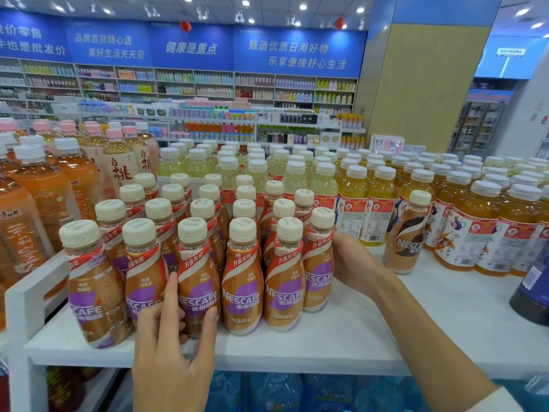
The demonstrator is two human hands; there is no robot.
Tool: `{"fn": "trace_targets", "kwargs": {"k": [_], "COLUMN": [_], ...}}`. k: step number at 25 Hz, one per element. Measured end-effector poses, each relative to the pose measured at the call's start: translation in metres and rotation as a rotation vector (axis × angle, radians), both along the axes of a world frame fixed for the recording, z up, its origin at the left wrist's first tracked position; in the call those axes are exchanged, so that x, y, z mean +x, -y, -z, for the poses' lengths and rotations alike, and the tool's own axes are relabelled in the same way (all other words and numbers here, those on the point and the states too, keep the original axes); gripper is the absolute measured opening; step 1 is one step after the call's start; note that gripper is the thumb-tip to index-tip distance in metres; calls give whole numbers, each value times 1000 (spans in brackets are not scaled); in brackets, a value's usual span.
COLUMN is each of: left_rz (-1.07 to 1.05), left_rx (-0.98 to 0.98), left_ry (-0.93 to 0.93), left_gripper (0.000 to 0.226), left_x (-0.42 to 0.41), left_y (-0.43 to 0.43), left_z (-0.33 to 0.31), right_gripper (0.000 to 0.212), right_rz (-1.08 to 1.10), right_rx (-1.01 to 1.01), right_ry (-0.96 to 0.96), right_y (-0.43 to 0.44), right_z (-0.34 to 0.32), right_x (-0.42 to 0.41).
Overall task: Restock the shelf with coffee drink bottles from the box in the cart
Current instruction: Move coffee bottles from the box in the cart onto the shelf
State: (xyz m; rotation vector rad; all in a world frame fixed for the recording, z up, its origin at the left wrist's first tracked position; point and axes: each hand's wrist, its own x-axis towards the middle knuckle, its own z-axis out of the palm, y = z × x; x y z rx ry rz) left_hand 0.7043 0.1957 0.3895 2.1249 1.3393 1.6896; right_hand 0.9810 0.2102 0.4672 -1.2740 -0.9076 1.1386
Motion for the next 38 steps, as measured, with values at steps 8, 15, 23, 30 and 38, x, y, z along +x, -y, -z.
{"fn": "trace_targets", "kwargs": {"k": [8,15,23,30,38], "left_rz": [-12,24,-111,307,534], "left_rx": [17,-4,-150,-438,-493], "left_ry": [23,56,423,499,741], "left_gripper": [73,72,123,111,96], "left_x": [0,0,-52,-91,-95], "left_y": [0,0,-3,-44,-73], "left_z": [2,1,-17,-41,-62], "right_gripper": [36,36,38,38,39], "right_rz": [304,323,347,360,351], "right_rx": [33,31,205,240,320], "right_ry": [-63,-58,-140,-167,-112], "right_y": [1,7,15,18,19], "right_z": [13,10,12,10,13], "right_x": [-32,-36,-47,-54,-57]}}
